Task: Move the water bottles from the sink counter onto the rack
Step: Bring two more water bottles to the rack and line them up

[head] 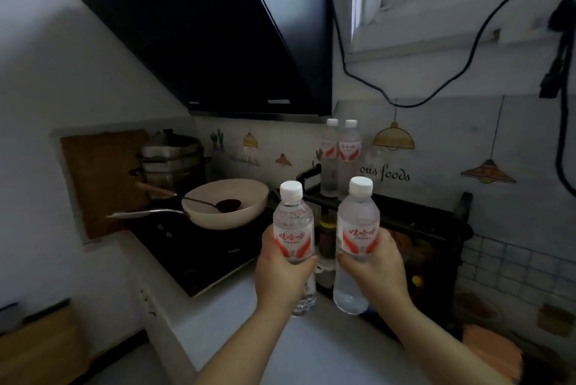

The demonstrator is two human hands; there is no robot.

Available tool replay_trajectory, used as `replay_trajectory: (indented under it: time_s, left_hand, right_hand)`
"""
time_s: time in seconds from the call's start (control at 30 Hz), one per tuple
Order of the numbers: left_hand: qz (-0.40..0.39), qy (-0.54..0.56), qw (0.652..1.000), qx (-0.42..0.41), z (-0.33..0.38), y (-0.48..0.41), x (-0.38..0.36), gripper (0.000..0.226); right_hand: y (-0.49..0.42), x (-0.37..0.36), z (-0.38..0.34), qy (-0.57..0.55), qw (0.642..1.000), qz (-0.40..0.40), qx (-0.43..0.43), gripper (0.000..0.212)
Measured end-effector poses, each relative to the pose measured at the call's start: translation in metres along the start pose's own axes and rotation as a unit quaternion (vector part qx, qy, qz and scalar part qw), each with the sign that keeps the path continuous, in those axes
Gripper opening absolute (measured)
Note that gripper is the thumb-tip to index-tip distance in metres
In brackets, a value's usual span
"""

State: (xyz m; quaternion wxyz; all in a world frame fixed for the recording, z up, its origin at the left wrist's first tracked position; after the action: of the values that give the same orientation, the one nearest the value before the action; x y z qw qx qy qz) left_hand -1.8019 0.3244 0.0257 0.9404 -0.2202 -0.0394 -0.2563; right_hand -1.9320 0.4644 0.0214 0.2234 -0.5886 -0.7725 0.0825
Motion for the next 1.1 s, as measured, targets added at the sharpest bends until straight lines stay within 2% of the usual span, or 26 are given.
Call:
replay_trajectory:
  time_s: [0.27,0.57,0.73,1.1]
  left_hand:
    - [-0.133,0.057,0.988,-0.056,-0.003,-0.121,-0.050,0.069]
    - [-0.207,0.138,0.961,-0.118,0.036,-0.190,-0.123,0.070]
    - [-0.222,0.157,0.955,-0.116,0.049,-0.216,-0.176,0.064]
    - [-0.258,0.157,0.949,-0.087,0.025,-0.227,-0.258,0.076]
  right_hand:
    - [-0.067,-0.022,-0.016,0.031,0.991,0.131,-0.011,0.048]
    - [-0.141,0.015,-0.036,0.079,0.971,0.226,0.005,0.049]
    - [-0.183,0.037,-0.023,0.097,0.965,0.245,0.002,0.050]
    - [-0.232,0.052,0.027,0.088,0.964,0.250,-0.024,0.046]
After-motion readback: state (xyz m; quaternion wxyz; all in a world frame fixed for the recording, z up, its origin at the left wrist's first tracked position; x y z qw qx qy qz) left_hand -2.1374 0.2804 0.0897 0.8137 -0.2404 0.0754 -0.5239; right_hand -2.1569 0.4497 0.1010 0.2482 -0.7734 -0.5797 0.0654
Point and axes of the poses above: each hand's wrist, its own y-axis away from the middle knuckle, its own x-axis out of the back of the hand, z = x × y, the point moved 8 cm from there along -y, towards the middle knuckle, and after that the axes turned 2 degrees about z, right-handed, at the moved point
